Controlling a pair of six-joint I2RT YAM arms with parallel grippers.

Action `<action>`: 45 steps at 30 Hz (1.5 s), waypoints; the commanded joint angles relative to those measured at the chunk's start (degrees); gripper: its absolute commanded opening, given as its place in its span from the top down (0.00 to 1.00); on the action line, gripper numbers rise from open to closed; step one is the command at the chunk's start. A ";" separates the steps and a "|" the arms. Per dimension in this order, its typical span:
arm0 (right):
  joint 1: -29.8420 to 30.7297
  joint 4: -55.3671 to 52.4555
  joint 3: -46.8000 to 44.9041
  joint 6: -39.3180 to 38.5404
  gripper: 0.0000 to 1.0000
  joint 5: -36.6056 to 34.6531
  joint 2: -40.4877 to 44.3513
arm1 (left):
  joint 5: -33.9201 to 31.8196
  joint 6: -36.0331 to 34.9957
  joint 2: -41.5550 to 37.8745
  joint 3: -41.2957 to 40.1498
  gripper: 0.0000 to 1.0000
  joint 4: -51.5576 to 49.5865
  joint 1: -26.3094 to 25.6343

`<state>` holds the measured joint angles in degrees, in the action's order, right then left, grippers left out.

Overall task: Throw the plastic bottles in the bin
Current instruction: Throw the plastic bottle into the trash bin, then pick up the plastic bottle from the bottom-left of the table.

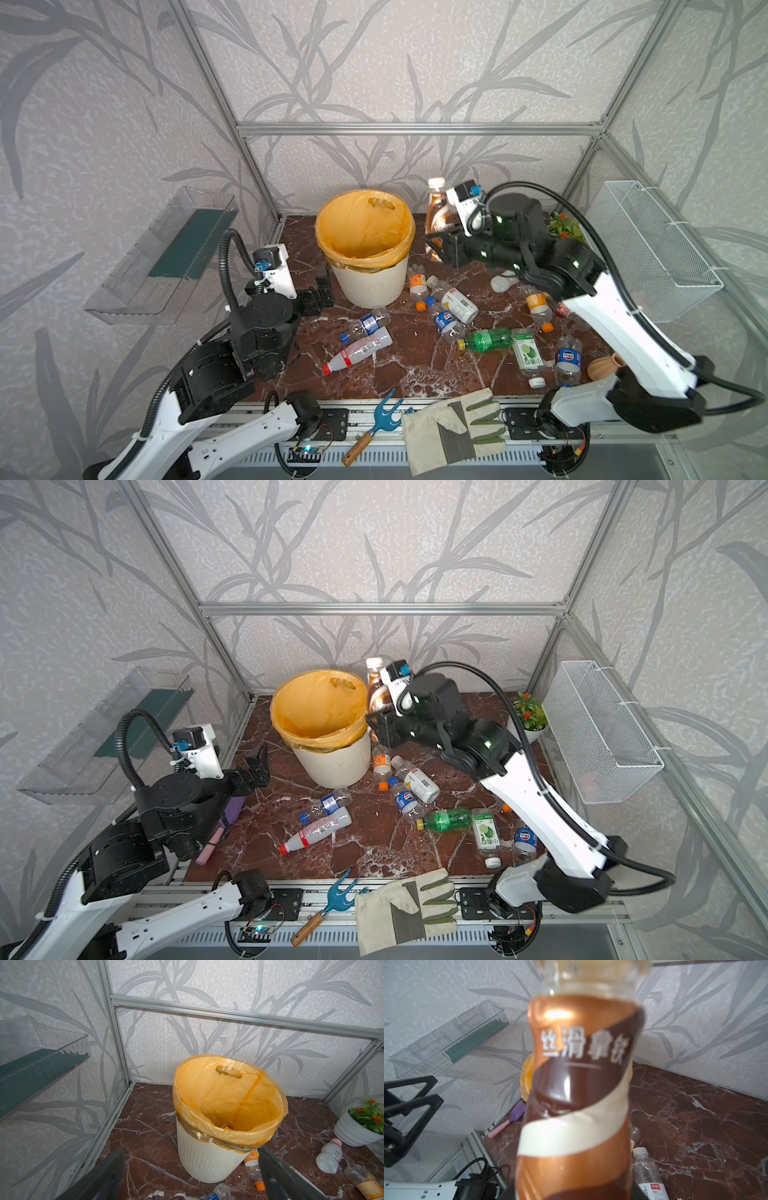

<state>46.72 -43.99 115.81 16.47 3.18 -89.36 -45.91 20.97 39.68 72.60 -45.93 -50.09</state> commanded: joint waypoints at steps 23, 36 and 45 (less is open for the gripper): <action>-5.64 4.66 -14.24 -8.37 0.01 -3.95 16.30 | 11.21 -0.58 11.48 1.93 0.00 1.81 4.28; -11.29 -7.98 -53.34 5.04 0.01 -10.99 39.08 | 19.48 5.80 13.70 -3.22 0.01 -7.48 3.49; -24.48 -5.38 -60.15 6.16 0.01 -2.09 44.63 | 26.56 24.49 17.45 -17.01 0.08 -21.02 -3.35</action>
<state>24.71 -50.76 55.94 22.13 -2.44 -45.08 -23.55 36.47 56.64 58.48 -60.86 -51.86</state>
